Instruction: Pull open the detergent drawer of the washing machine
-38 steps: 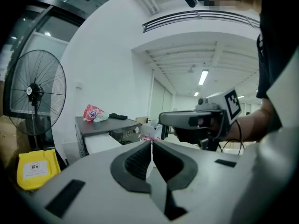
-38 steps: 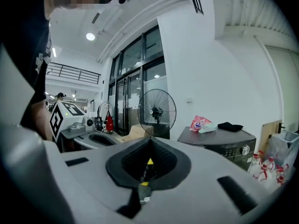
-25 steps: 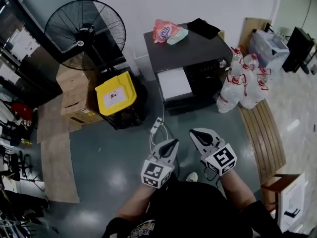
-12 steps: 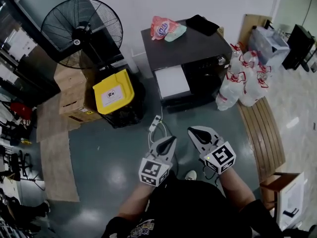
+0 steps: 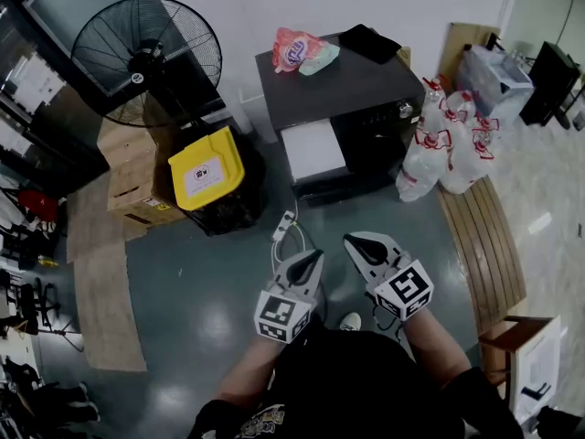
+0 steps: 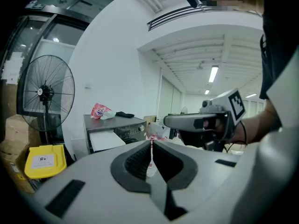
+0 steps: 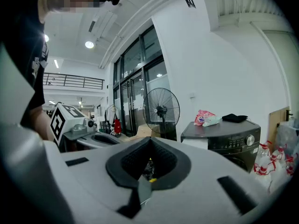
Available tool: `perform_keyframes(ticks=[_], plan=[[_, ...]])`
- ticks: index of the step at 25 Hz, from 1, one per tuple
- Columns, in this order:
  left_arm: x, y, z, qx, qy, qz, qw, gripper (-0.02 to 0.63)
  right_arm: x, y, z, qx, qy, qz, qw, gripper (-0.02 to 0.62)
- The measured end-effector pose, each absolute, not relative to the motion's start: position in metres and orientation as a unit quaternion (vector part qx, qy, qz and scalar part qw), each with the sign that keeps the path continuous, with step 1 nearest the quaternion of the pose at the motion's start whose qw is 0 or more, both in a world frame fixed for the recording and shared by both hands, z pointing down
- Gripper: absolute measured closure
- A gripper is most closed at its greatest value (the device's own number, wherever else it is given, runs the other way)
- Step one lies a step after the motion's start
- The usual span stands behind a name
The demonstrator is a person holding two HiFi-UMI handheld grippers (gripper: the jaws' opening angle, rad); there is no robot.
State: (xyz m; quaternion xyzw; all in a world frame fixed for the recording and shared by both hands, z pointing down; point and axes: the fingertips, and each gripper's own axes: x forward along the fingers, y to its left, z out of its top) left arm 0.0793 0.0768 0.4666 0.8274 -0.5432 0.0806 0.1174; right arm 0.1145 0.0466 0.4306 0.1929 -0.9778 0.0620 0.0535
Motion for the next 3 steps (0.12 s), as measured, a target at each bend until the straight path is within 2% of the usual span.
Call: perform_keyframes(ticks=[3], plan=[[0.0791,0.0765,0.4669,0.827,-0.544,0.08,0.119,0.592,0.1158,0.0465,0.4319,0.194,-0.978,0.063,0.053,0.592]])
